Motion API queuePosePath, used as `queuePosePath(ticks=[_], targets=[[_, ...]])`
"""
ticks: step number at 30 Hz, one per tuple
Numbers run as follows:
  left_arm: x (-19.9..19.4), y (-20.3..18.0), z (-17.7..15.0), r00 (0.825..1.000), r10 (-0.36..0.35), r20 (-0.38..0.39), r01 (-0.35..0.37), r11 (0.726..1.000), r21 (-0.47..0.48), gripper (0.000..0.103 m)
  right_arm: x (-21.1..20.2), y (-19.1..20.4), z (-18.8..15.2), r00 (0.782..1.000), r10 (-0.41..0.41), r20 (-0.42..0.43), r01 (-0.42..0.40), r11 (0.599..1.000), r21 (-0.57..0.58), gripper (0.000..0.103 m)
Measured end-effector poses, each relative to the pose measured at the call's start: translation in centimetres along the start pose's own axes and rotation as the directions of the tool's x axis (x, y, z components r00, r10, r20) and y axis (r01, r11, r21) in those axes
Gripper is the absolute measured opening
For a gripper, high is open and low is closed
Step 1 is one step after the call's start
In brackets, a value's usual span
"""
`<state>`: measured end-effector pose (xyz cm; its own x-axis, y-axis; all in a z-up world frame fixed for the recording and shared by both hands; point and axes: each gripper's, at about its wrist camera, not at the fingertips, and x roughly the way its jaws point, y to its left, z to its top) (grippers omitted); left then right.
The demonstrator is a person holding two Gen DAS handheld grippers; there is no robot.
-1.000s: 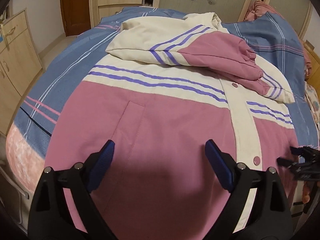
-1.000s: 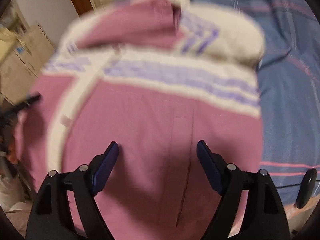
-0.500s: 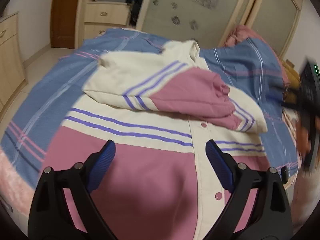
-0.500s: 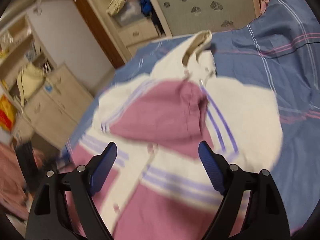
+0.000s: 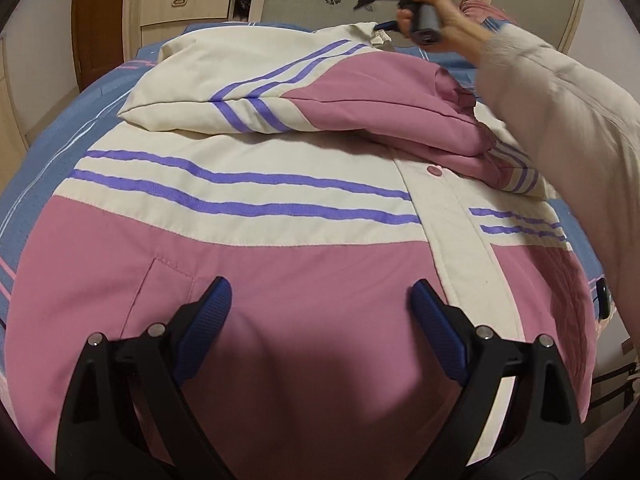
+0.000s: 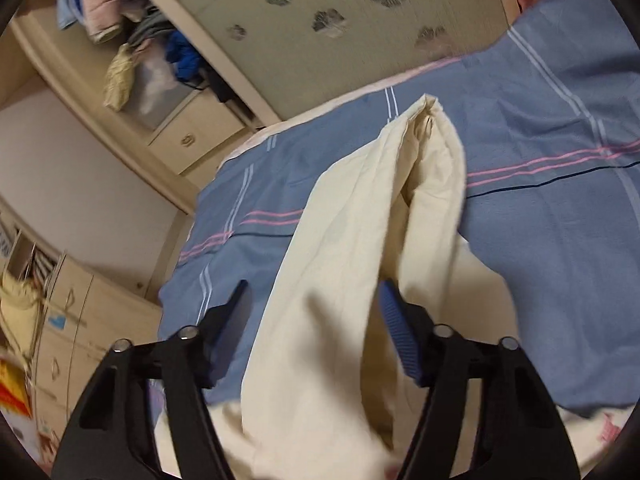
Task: Fold large clothes
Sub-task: 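Grasp the cream hood edge with the right gripper and lift it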
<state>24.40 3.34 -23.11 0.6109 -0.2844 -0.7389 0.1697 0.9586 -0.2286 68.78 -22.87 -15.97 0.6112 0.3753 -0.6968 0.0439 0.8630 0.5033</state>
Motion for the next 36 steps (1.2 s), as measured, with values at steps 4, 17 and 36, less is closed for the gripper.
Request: queuePosePath(ticks=[4, 17, 36], targets=[[-0.2, 0.7, 0.2, 0.999, -0.041, 0.012, 0.041, 0.999, -0.018, 0.093, 1.0, -0.9, -0.5, 0.999, 0.039, 0.017, -0.04, 0.996, 0.078, 0.0], [-2.1, 2.1, 1.6, 0.996, -0.083, 0.033, 0.088, 0.977, -0.194, 0.093, -7.0, 1.8, -2.7, 0.998, 0.023, 0.052, -0.02, 0.997, -0.072, 0.069], [-2.4, 4.7, 1.8, 0.996, -0.065, 0.061, 0.077, 0.968, -0.238, 0.093, -18.3, 10.0, -16.9, 0.913, 0.39, 0.122, -0.266, 0.794, -0.546, 0.003]])
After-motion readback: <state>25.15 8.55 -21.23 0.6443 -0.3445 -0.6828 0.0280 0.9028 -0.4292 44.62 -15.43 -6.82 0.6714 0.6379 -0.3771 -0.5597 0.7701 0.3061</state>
